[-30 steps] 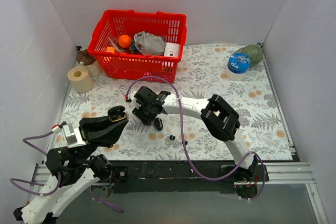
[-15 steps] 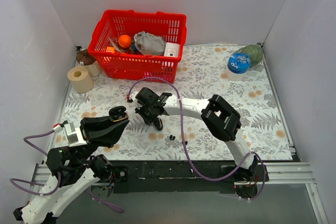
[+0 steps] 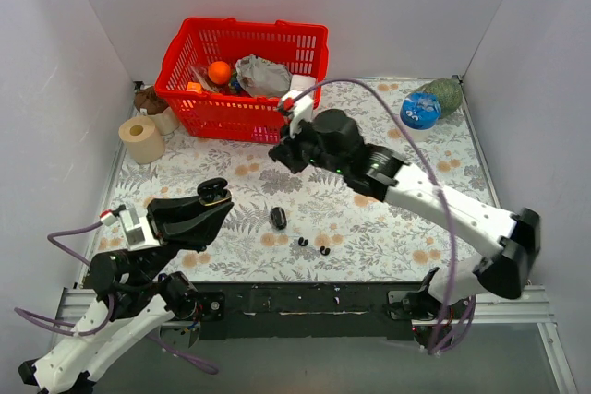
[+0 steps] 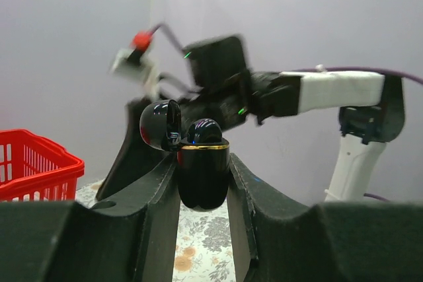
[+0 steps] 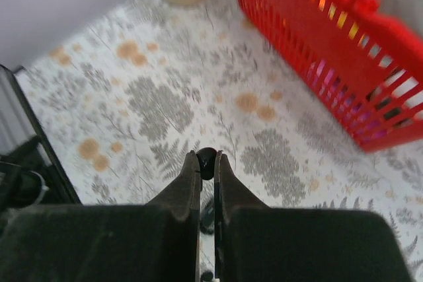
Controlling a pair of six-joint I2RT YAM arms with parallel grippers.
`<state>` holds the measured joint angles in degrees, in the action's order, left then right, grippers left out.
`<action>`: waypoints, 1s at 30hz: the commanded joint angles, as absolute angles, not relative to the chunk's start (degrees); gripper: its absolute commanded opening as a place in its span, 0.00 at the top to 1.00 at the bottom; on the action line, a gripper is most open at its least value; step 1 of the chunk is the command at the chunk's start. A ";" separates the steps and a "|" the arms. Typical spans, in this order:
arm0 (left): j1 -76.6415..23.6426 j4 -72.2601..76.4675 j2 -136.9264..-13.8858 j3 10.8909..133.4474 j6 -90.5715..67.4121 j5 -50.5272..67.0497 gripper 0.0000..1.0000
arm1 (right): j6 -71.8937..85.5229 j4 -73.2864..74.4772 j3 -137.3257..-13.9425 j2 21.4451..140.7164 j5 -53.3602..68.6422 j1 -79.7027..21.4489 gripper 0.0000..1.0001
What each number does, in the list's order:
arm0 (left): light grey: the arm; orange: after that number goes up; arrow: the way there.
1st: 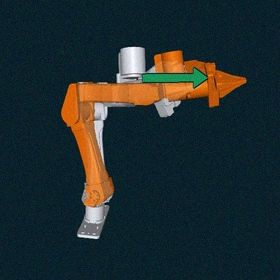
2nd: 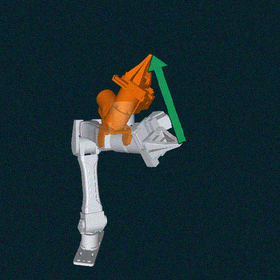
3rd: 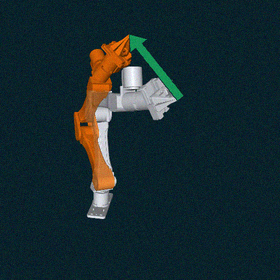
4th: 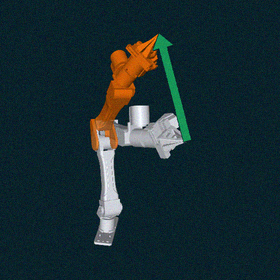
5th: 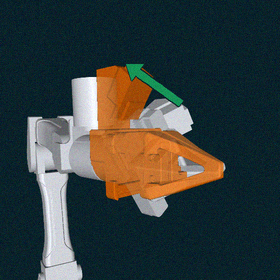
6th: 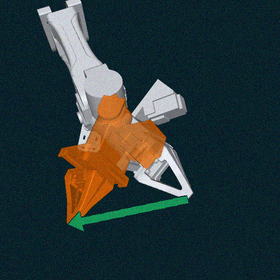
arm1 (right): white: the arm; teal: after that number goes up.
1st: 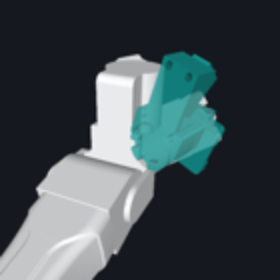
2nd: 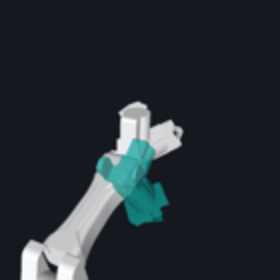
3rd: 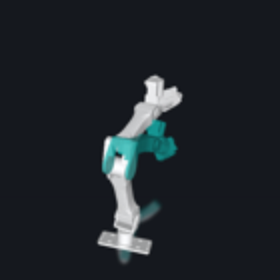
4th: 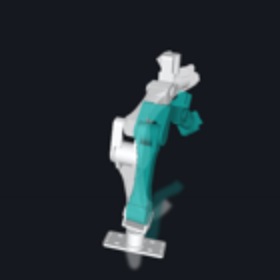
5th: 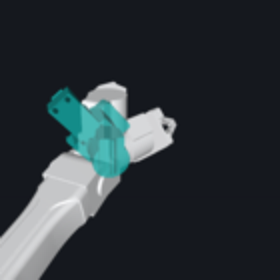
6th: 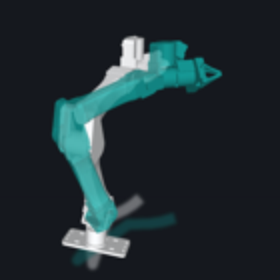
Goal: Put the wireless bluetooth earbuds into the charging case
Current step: Pick up the earbud from the center of the board.
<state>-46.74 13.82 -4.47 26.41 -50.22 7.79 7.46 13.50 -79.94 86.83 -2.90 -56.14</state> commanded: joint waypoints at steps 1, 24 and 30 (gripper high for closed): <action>-46.93 22.47 -9.49 26.90 -48.78 7.47 1.00 | 9.22 6.96 -75.42 76.66 -3.87 -56.78 0.99; -46.93 62.83 -45.78 36.21 -52.73 17.05 1.00 | 13.27 -23.73 -64.25 51.59 9.65 -57.04 0.99; -46.93 72.06 -50.18 34.55 -59.49 19.07 1.00 | 10.55 -31.45 -60.56 49.92 13.53 -57.04 0.99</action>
<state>-46.74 63.68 -48.58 34.37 -54.59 16.99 12.01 -22.17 -62.22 51.66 9.85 -56.75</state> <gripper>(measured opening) 0.292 0.062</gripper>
